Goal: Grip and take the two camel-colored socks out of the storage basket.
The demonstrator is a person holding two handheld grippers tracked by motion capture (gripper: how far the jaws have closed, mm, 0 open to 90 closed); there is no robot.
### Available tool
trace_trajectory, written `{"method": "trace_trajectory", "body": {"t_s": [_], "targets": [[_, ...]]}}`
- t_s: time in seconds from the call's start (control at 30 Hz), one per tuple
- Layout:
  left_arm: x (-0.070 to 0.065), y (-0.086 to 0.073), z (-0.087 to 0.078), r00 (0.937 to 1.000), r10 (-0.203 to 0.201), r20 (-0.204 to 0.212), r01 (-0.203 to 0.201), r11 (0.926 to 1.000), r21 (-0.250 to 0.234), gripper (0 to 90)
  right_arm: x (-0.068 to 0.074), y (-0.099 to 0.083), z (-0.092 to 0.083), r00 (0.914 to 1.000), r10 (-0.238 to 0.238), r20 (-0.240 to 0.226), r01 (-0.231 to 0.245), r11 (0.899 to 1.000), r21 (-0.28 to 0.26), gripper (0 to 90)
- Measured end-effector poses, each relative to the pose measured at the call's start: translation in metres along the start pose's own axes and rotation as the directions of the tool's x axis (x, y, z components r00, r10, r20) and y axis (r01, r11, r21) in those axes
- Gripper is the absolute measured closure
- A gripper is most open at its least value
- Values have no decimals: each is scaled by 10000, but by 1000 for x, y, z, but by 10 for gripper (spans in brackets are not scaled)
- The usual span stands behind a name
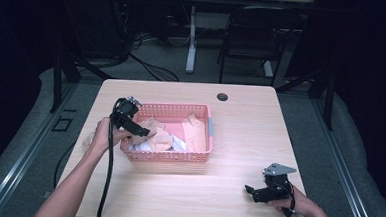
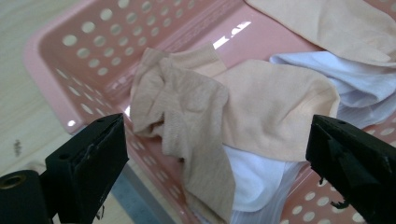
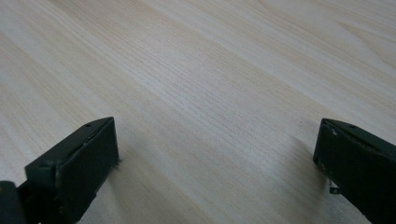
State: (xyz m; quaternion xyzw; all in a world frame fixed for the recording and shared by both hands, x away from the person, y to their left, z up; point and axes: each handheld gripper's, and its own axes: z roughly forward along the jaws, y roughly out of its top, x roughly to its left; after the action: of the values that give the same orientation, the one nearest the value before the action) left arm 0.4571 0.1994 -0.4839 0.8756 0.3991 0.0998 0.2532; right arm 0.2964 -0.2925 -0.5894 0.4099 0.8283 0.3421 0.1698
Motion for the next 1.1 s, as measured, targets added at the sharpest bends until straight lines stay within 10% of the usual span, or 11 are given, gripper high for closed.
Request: {"method": "trace_trajectory", "body": {"t_s": [0.63,1.1], "targets": [[0,-6,22,10000,-74,-41,77,9966,819,246,0,0,0,10000,-2,12,2,10000,11,0],[-2,-13,29,9970,-221,-740,327,9888,1457,694,0,0,0,10000,1,-10,-1,10000,-2,0]]}}
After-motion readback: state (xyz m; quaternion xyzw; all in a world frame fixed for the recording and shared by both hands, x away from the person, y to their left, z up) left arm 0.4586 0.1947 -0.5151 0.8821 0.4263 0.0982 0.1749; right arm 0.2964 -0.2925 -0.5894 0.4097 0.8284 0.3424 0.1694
